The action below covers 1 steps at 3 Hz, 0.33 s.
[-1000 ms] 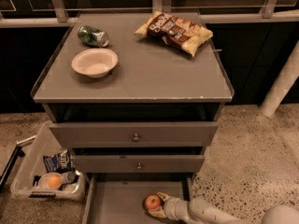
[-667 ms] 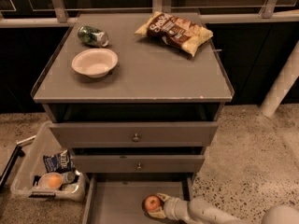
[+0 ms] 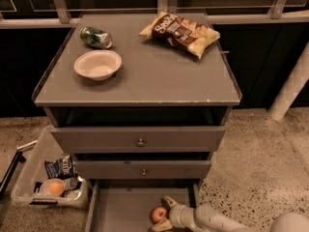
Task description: Place apple into bottom drawer
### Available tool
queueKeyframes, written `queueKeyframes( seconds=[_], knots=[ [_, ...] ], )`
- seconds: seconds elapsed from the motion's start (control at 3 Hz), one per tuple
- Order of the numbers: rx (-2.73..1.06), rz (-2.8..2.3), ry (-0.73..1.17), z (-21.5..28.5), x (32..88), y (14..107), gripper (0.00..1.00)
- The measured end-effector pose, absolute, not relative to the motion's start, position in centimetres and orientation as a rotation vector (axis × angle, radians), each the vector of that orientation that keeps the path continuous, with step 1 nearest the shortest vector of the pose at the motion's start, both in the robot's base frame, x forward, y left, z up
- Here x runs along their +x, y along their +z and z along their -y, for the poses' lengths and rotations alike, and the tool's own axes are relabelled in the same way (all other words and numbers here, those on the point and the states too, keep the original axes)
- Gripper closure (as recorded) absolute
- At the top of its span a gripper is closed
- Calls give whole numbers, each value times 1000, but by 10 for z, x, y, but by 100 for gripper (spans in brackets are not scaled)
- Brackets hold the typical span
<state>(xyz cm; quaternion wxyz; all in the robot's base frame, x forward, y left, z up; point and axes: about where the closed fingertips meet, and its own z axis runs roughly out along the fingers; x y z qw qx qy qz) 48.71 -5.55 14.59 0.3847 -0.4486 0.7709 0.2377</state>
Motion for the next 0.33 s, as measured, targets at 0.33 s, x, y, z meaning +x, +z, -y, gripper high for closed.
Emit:
queueKeyframes(
  seconds=[0.33],
  knots=[
    [-1143,-1964,606,56,487,146,0]
  ],
)
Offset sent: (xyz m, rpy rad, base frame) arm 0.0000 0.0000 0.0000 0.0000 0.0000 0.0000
